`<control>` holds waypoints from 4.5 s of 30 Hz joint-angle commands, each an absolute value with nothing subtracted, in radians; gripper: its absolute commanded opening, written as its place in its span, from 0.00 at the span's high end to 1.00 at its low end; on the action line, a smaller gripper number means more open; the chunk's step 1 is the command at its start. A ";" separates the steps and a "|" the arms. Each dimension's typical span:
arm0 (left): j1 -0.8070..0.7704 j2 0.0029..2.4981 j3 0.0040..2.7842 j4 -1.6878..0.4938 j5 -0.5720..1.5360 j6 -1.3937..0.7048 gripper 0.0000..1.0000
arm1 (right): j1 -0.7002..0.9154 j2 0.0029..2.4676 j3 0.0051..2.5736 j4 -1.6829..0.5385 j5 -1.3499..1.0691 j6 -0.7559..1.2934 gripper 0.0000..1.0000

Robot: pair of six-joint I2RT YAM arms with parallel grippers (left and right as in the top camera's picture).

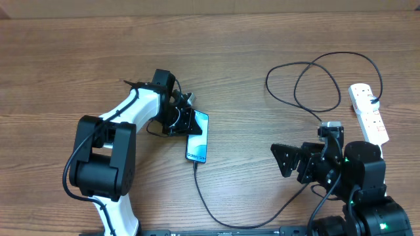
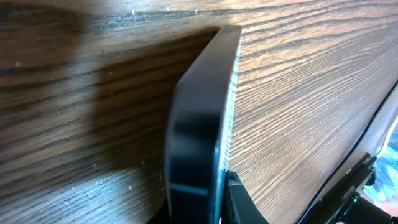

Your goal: Plug charger to phone and switch on socket

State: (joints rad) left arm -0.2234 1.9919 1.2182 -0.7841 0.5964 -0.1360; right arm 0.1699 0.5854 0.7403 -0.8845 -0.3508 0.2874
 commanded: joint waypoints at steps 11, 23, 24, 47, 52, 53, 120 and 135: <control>-0.229 2.008 1.084 -0.668 0.439 -0.208 0.88 | 0.168 0.585 0.753 -0.915 -0.341 0.287 0.00; -0.229 2.008 1.049 -0.656 0.410 -0.224 0.80 | 0.168 0.585 0.753 -0.915 -0.340 0.287 0.00; -0.229 2.008 1.049 -0.656 0.406 -0.224 0.79 | 0.168 0.585 0.753 -0.915 -0.340 0.287 0.00; -0.229 2.008 1.048 -0.681 0.377 -0.226 0.65 | 0.168 0.585 0.753 -0.908 -0.321 0.286 0.00; -0.229 2.008 1.048 -0.681 0.358 -0.255 0.60 | 0.168 0.585 0.753 -0.907 -0.321 0.286 0.00; -0.229 2.008 1.048 -0.682 0.358 -0.256 0.60 | 0.168 0.585 0.753 -0.907 -0.322 0.286 0.00; -0.229 2.008 1.048 -0.736 0.251 -0.315 0.39 | 0.168 0.585 0.753 -0.907 -0.307 0.286 0.00; -0.229 2.008 1.048 -0.754 0.214 -0.315 0.38 | 0.168 0.585 0.753 -0.907 -0.307 0.286 0.00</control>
